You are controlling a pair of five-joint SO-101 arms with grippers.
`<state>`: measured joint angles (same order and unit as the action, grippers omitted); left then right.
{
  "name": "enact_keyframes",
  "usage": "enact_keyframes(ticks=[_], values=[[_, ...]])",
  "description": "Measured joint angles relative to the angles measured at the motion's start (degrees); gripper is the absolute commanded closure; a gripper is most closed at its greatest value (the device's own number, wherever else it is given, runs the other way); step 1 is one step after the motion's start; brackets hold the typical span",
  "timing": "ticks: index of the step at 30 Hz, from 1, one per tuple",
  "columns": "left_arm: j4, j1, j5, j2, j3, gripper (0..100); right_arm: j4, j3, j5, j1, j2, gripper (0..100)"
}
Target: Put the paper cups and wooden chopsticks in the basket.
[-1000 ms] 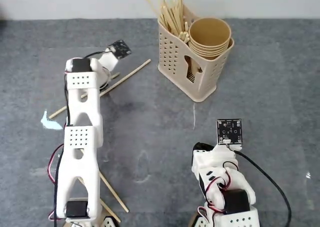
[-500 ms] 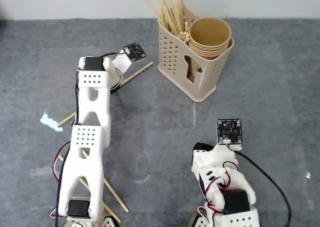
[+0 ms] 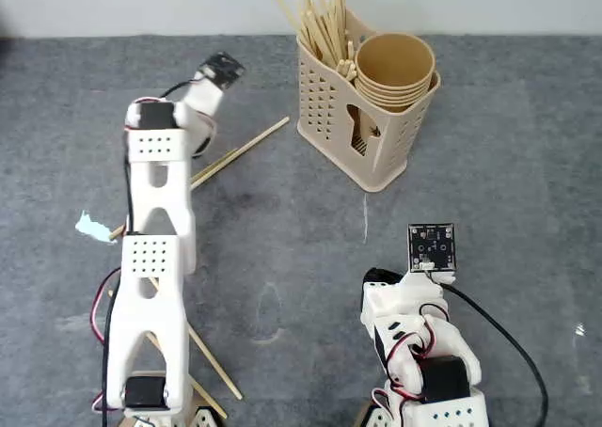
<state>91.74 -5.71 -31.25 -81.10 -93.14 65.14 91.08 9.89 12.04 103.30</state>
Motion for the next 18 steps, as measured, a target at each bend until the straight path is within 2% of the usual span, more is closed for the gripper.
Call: enact_keyframes(ticks=[7, 18], values=[[5.80, 1.41, -6.15, -3.52, -0.09, 99, 0.00, 0.00, 0.00, 0.00, 0.00, 98.3], [6.59, 4.13, -6.68, -3.43, -0.09, 99, 0.00, 0.00, 0.00, 0.00, 0.00, 98.3]])
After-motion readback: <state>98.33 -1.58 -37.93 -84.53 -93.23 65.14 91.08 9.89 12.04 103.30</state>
